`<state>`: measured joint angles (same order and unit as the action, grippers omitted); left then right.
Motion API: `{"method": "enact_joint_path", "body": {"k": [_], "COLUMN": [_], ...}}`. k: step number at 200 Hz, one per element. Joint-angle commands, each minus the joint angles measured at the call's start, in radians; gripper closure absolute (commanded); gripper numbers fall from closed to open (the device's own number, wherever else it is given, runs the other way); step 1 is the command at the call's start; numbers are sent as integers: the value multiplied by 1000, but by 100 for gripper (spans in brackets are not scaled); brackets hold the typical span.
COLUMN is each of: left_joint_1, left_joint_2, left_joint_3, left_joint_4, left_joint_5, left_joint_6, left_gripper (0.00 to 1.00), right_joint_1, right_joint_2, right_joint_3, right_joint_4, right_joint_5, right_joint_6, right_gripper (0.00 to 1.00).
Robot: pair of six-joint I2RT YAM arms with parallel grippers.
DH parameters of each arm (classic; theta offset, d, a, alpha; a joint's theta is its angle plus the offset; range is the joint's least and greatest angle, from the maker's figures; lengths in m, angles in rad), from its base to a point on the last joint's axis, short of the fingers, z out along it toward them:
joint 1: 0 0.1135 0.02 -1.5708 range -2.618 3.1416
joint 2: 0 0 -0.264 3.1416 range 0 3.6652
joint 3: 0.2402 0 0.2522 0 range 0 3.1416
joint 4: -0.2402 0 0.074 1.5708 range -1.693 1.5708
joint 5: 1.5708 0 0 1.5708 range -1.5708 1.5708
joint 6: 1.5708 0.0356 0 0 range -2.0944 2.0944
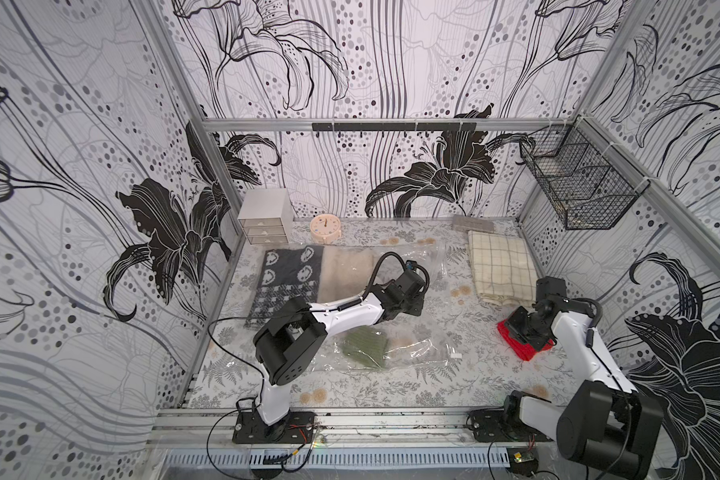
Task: Take the scarf out of the vacuum bag
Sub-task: Take out the scarf from the vacuum bag, then adjust the scarf at the center of the board.
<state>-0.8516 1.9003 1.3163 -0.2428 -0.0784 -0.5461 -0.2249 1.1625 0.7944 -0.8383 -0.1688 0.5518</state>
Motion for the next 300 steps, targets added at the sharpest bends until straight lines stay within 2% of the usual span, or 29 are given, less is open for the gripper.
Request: {"method": "enact_joint_path", "body": {"k": [1,13,29,64,127,218,300], "left_joint_1": [9,8,9,6,2,4,5], "left_joint_2": [5,12,22,20,26,32,38], "left_joint_3": [36,42,46,33,15,9,17], "left_joint_4": [5,7,8,14,26,23,15], "left_joint_5": [-15,-12,-4,-2,-6,-17,-18], "left_joint_6": [10,7,-5,-19,-26,-16,-4], "left_gripper": [100,100,100,100,100,100,100], "right_joint_1": [88,135,174,173,172,144,52], "right_joint_2": [-24,-17,26,131,279,406,442], "right_joint_3": [-13,-18,-4,3,49,112,173], "right_joint_4": [93,147,140,50,40,48,90], "right_joint_5": [-161,-208,-183,-35,158,246,256], "right_joint_6": [-41,-39,-42,-41,3,-19,-55], "right_gripper": [100,100,100,100,100,100,100]}}
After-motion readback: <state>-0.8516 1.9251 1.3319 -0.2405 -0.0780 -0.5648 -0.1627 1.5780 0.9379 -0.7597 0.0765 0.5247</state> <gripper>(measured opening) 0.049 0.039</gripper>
